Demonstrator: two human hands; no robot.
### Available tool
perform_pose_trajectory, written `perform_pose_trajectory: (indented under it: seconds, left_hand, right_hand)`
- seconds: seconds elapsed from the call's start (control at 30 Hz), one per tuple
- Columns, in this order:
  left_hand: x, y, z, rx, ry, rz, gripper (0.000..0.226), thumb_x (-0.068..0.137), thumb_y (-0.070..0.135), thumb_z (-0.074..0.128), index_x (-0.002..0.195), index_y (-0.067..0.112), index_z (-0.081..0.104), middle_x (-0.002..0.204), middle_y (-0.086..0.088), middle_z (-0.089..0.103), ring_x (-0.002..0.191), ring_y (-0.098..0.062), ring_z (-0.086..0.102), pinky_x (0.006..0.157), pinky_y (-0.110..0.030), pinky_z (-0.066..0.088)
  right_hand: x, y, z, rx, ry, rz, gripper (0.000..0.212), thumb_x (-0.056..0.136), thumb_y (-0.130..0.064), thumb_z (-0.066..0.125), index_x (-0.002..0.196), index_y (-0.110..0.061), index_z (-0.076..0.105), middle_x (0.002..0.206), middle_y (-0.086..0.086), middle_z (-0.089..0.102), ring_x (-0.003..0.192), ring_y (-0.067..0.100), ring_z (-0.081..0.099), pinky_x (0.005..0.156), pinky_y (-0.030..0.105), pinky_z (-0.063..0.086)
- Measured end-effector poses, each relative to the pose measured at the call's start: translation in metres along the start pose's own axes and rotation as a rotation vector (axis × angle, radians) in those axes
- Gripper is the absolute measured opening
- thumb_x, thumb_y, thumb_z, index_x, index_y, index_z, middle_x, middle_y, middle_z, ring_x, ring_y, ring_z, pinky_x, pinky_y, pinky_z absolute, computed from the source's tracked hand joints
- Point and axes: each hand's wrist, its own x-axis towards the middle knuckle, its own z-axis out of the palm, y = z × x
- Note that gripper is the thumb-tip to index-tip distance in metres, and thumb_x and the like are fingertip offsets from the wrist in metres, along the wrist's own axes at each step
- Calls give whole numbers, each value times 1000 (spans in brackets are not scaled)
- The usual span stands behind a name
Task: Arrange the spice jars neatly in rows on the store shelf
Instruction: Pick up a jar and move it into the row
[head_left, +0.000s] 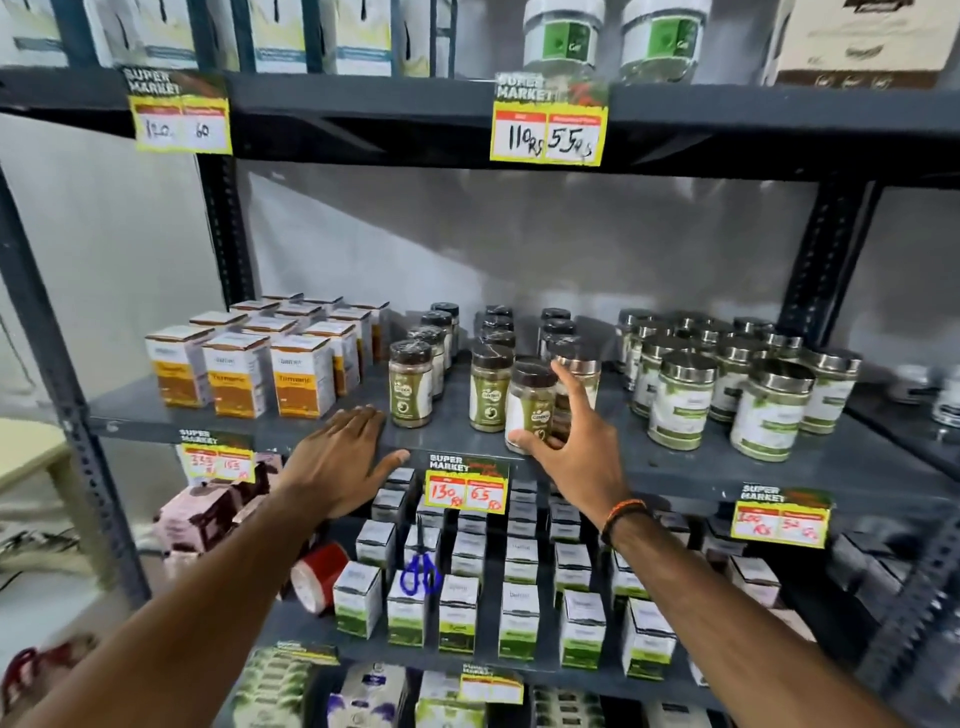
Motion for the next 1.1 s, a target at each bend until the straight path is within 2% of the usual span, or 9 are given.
perform_pose_trajectory:
  seconds: [0.1, 0.17, 0.3, 0.47, 0.63, 0.73, 0.87, 1.0, 1.1]
  left_hand:
    - [4, -5, 4, 0, 1, 19, 94, 94, 81, 14, 152, 12, 41, 157, -11, 47, 142, -29, 45, 112, -46, 40]
    - [5, -6, 5, 0, 3, 23, 94, 94, 81, 14, 154, 13, 38, 159, -11, 44, 143, -28, 43, 113, -46, 39]
    - [3, -4, 4, 0, 3, 27, 95, 93, 81, 12, 156, 13, 34, 161, -11, 40, 145, -28, 41, 116, -46, 36]
    - [1, -2, 2, -2, 0, 25, 99, 91, 82, 8, 157, 12, 32, 163, -11, 37, 147, -27, 37, 120, -44, 30]
    - [1, -2, 2, 4, -3, 25, 102, 90, 83, 5, 158, 11, 32, 163, -11, 36, 148, -26, 36, 121, -42, 26]
    - [1, -3, 3, 4, -6, 23, 101, 90, 83, 6, 158, 12, 31, 164, -11, 35, 149, -26, 35, 121, -43, 26]
    - [2, -3, 5, 3, -3, 21, 101, 90, 83, 6, 158, 13, 32, 163, -10, 36, 148, -26, 35, 121, -42, 26]
    - [2, -3, 6, 7, 0, 16, 101, 90, 83, 5, 158, 13, 32, 164, -11, 36, 149, -26, 35, 121, -42, 25]
    - [2, -2, 6, 2, 6, 15, 102, 90, 83, 5, 158, 12, 32, 163, -11, 36, 148, -27, 36, 121, -43, 26]
  right_hand:
    - [-1, 1, 2, -2, 19, 5, 113, 68, -63, 85, 158, -50, 17, 126, -11, 65, 100, 10, 69, 86, 26, 58]
    - [-3, 3, 2, -3, 22, 9, 111, 65, -62, 86, 155, -44, 25, 133, -9, 63, 111, 6, 64, 91, 25, 57]
    - [-6, 7, 6, 22, 4, 65, 94, 66, -52, 91, 145, -31, 43, 125, -5, 70, 104, -1, 67, 86, 22, 58]
    - [-4, 3, 9, 17, -5, 87, 86, 69, -48, 91, 142, -24, 52, 110, -22, 64, 96, -16, 62, 82, 8, 52]
    - [-9, -4, 4, 24, -16, 94, 81, 72, -48, 89, 141, -22, 55, 102, -37, 56, 93, -25, 58, 83, 6, 50]
    - [-16, -4, -2, 63, 23, 82, 82, 75, -46, 87, 145, -19, 54, 116, -24, 62, 97, -20, 60, 86, 9, 51]
    - [-18, -2, -26, 13, 110, 63, 75, 84, -52, 74, 145, -13, 53, 128, -5, 66, 102, 4, 68, 82, 17, 58]
    - [-3, 1, -52, 17, 226, 59, 52, 86, -44, 76, 127, -14, 64, 111, -5, 72, 90, -2, 69, 71, 12, 56]
    - [4, 6, -54, -15, 187, 69, 39, 83, -44, 81, 111, -19, 68, 93, -11, 72, 82, -4, 69, 65, 10, 54]
